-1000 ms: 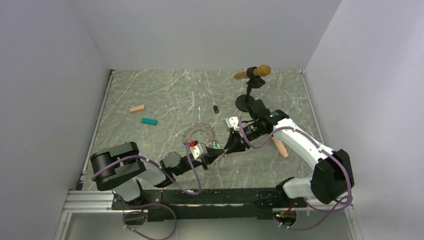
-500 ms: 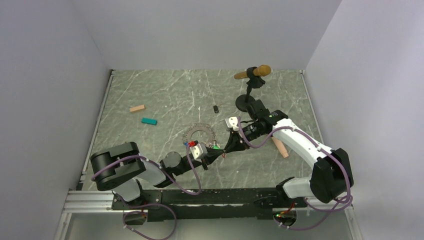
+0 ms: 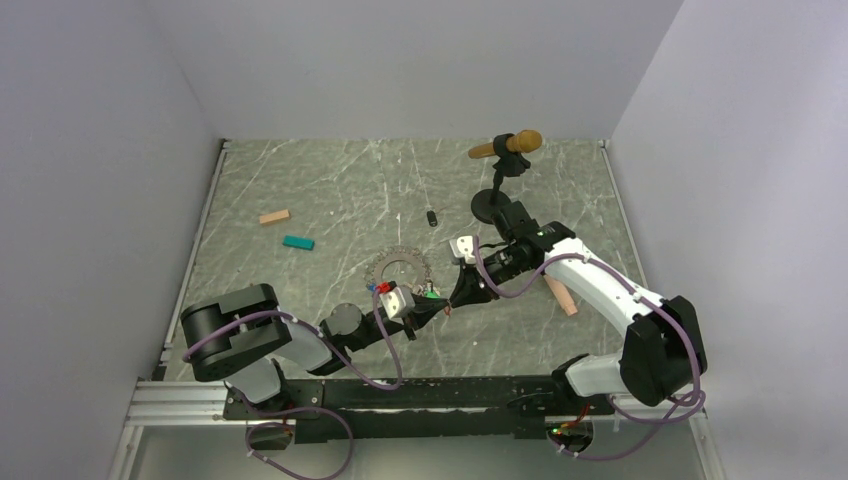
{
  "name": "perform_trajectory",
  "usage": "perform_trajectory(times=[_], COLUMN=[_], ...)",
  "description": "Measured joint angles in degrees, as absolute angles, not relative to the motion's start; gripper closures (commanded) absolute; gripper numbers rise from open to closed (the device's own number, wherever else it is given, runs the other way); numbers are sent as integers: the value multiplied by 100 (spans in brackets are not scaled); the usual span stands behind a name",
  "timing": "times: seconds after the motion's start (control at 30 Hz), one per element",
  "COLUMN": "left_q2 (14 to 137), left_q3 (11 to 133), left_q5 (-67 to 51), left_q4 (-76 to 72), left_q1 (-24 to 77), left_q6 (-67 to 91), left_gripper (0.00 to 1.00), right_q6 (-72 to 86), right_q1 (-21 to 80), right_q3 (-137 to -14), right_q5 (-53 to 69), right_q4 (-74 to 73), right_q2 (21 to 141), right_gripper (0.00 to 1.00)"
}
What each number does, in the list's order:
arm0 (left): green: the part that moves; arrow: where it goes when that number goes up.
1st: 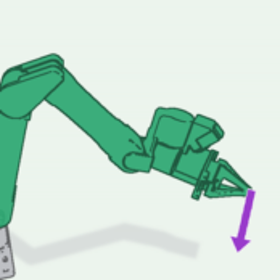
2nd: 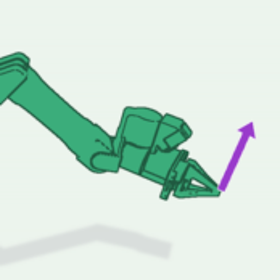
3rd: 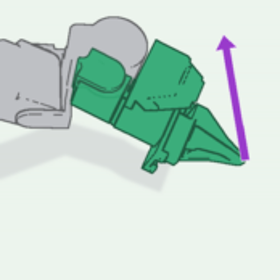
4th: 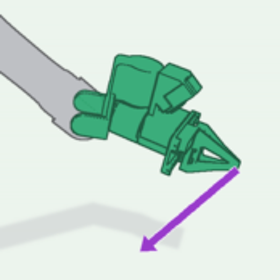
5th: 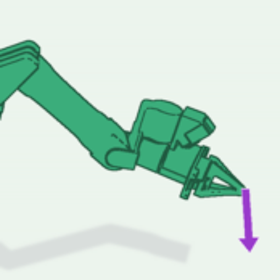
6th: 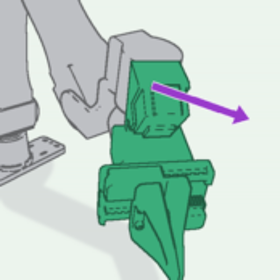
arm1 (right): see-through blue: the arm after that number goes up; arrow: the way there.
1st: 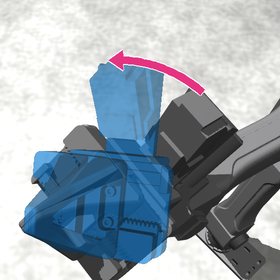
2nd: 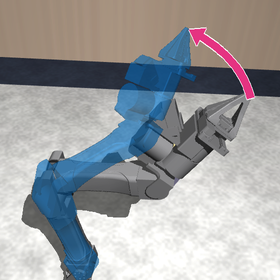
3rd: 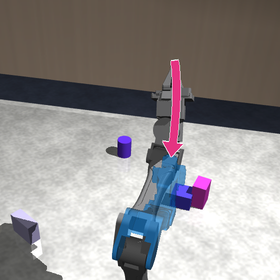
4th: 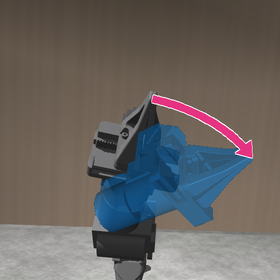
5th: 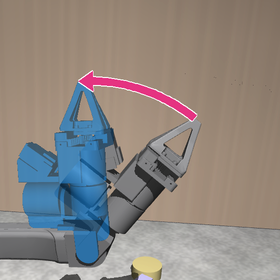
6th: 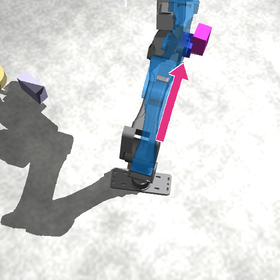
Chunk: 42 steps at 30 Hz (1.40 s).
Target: Put the keys on the keyring
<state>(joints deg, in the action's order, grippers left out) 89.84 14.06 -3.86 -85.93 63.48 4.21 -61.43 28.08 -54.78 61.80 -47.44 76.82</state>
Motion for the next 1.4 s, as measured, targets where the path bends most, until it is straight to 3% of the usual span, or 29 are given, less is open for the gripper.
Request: perform_trajectory(times=[0.27, 0.43, 0.57, 0.6, 0.63, 0.7, 0.8, 1.07, 1.4], left_q2=[8984, 8984, 8984, 8984, 8984, 8980, 8847, 7146, 4110], left_q3=[1406, 1406, 1406, 1406, 1406, 1406, 1310, 491, 582], left_q5=[-425, -427, -429, -429, -425, -408, -266, 161, 587], left_q4=[-8593, -8595, -8595, -8595, -8595, -8595, -8591, -8300, -4823], left_q1=[6348, 6348, 6348, 6348, 6348, 6348, 6348, 6348, 6348], left_q6=[421, 427, 438, 443, 464, 526, 537, 467, 366], left_gripper=[100, 100, 100, 98, 86, 53, 34, 22, 12], right_q6=[-6145, -6152, -6195, -6200, -6206, -6235, -6324, -6643, -6643], right_q1=[2808, 2808, 2808, 2808, 2808, 2805, 2749, 2025, 1031], right_q3=[-5463, -5463, -5463, -5463, -5463, -5472, -5561, -5712, -4838], right_q5=[6169, 6182, 6182, 6182, 6180, 6173, 6104, 5426, 3627], right_q4=[-4744, -4746, -4751, -4755, -4759, -4803, -5059, -5887, -6222], right_q2=[7682, 7682, 7682, 7682, 7682, 7684, 7706, 7590, 6233], right_gripper=[84, 100, 100, 100, 100, 100, 100, 100, 100])
